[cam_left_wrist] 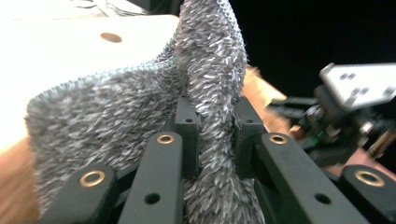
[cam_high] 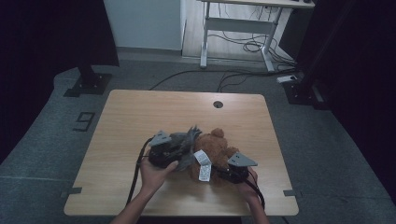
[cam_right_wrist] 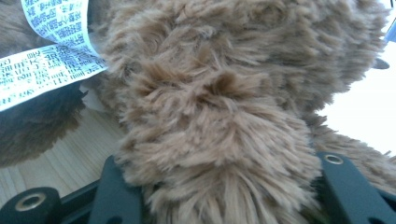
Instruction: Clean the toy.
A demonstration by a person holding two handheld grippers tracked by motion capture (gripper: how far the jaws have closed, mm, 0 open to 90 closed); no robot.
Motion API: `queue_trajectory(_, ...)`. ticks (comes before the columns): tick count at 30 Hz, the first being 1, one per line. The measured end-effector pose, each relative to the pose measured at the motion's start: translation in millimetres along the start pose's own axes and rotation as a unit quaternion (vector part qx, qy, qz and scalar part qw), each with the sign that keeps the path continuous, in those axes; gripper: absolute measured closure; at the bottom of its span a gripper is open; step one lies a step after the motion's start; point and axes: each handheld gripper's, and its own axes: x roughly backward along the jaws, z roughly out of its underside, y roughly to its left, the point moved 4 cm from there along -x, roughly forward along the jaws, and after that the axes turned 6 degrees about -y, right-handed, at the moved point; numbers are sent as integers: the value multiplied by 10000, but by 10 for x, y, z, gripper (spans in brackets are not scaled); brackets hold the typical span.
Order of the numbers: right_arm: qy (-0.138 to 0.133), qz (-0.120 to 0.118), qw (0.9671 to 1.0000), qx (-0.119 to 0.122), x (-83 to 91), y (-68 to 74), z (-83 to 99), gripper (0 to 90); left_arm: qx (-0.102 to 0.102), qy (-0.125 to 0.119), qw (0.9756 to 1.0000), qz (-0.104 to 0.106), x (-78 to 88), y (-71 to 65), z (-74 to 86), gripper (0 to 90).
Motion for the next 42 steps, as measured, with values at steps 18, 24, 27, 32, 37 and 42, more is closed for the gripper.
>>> queue_trajectory(18, 139, 121, 9997, -134, -21, -30, 110, 496, -496, 563, 9965, -376, -572, -168, 144, 764)
queue_trajectory(24, 124, 118, 9997, -190, -16, -48, 119, 497, -366, 488, 9953, -754, -233, 167, 183, 763)
queue_trajectory(27, 97, 103, 9997, -222, -14, -49, 125, 497, -189, 343, 9957, -837, -20, 350, 225, 763)
queue_trajectory(32, 108, 107, 9996, -249, -9, -34, 123, 496, 70, 157, 9944, -1044, 240, 585, 294, 761)
queue_trajectory(37, 91, 105, 9995, -279, -12, -35, 128, 496, 268, 252, 9911, -1280, 373, 828, 405, 761)
queue_trajectory(42, 92, 109, 9995, -275, -11, -41, 132, 496, 514, 598, 9855, -1505, 368, 1039, 666, 762)
